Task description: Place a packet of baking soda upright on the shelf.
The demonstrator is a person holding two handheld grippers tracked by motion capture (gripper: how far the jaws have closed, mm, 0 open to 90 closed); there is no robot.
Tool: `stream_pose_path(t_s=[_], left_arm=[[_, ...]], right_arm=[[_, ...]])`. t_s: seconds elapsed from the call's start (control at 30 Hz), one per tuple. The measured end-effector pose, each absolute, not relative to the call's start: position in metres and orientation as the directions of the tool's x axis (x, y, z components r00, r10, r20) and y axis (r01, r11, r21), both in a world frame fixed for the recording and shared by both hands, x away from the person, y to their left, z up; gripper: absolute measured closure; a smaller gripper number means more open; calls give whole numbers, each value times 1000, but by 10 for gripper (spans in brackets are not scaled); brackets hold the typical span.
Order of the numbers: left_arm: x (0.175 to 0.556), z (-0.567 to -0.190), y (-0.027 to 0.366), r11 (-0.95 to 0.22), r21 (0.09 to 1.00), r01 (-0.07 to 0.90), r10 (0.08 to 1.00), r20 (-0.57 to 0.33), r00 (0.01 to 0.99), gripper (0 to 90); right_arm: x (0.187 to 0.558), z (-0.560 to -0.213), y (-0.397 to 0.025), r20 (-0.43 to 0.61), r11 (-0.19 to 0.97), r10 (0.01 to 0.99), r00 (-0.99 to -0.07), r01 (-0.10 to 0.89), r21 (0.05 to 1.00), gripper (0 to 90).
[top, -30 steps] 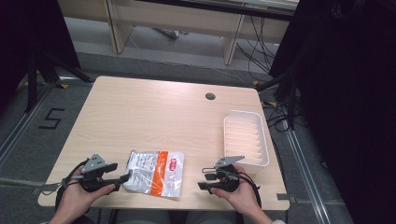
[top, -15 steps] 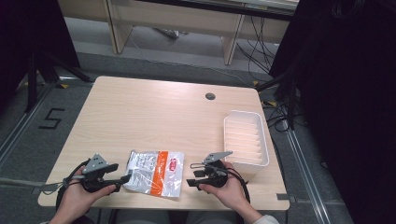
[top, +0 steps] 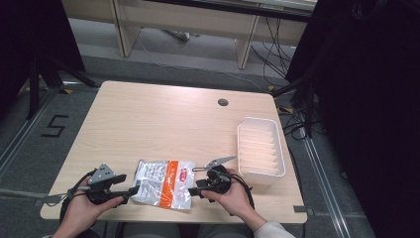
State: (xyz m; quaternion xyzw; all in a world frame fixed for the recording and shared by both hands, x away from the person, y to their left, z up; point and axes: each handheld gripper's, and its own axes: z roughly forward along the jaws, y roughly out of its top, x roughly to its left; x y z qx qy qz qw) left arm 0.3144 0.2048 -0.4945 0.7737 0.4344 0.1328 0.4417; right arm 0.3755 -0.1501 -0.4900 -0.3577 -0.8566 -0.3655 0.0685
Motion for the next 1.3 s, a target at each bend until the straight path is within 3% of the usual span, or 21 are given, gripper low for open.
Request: stream_pose_path(t_s=[0.23,0.27,0.9,1.0,1.07,1.3], left_arm=[[315,-494,206,-265,792,551,781,-159,604,323],[314,-495,203,-220,800,558,789,-191,584,323],[314,-495,204,-235,797,557,783,-185,594,325],[314,-495,204,-243,799,550,780,-176,600,325],[314,-495,204,-234,798,555,783,-183,595,325],[313,-494,204,-240,802,546,781,-175,600,326]], right_arm=[[383,-494,-139,400,456,579,-711,689,563,499],[384,-495,-137,414,446,583,-699,701,556,499],[395,-499,-101,416,486,544,-729,678,552,539],[396,-499,-95,410,492,535,-738,667,559,582],[396,-495,-91,430,504,546,-719,692,517,690],[397,-497,-86,433,532,520,-736,676,510,810]])
